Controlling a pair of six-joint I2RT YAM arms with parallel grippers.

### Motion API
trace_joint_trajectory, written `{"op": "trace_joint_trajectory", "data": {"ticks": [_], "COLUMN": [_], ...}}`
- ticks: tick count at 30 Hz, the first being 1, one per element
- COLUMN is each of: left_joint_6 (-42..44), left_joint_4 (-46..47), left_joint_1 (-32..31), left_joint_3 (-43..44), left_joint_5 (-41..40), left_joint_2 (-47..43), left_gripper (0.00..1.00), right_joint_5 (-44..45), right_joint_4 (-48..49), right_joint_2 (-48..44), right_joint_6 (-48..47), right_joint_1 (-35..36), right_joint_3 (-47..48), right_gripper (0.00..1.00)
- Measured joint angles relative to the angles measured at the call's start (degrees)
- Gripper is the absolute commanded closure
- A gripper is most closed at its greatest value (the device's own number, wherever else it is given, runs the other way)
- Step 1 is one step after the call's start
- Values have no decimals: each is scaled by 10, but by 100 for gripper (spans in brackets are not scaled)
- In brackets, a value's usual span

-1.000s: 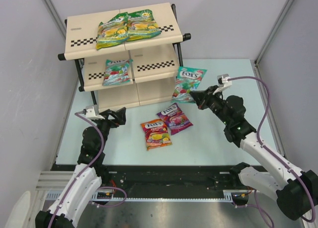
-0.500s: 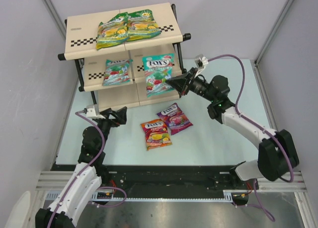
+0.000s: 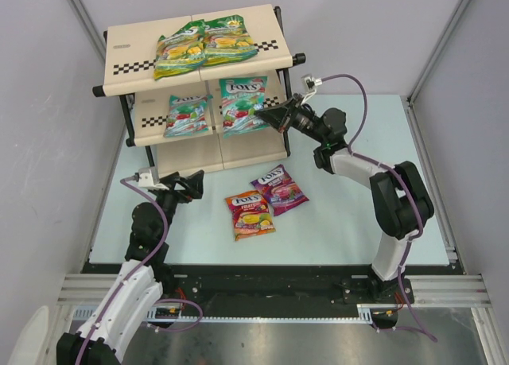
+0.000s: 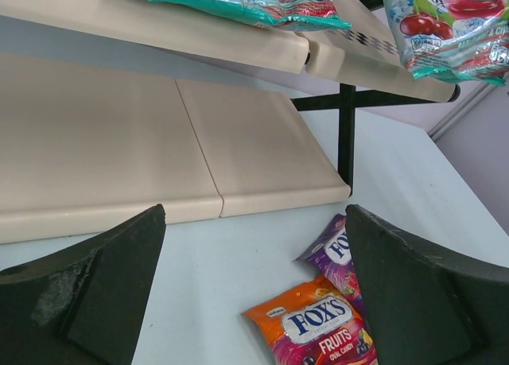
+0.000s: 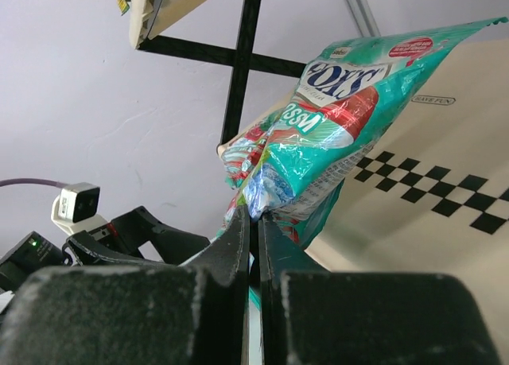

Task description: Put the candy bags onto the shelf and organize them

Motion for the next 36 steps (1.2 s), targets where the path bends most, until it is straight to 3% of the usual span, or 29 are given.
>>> {"op": "trace_joint_trajectory", "data": {"ticks": [11,24,25,26,28,30,31,36], "left_joint_6": [0,0,0,0,0,0,0,0], "left_joint_4": [3,9,9,9,9,9,9,8], "left_joint_1": [0,0,0,0,0,0,0,0], "left_joint_3": [0,-7,-7,-7,-8,-9,-9,-9], "left_joint_5": [0,0,0,0,0,0,0,0], "left_joint_2": [0,3,3,3,3,3,2,-4], "left_gripper": [0,0,0,0,1,1,1,0], "right_joint_5": [-9,-13,-13,-13,-13,-10,-9,0], "right_joint_4": [24,21,21,21,20,28,32,92], "right_joint_2": [69,147,151,154,161,166,167,161], "right_joint_6": [21,35,35,35,42,47,51,80], "right_joint_1": [15,21,21,21,21,21,18,1], "right_joint_3": [105,151,154,156,164,169,169,144], "right_gripper": [100,100,95,78,61,54,46,38]}}
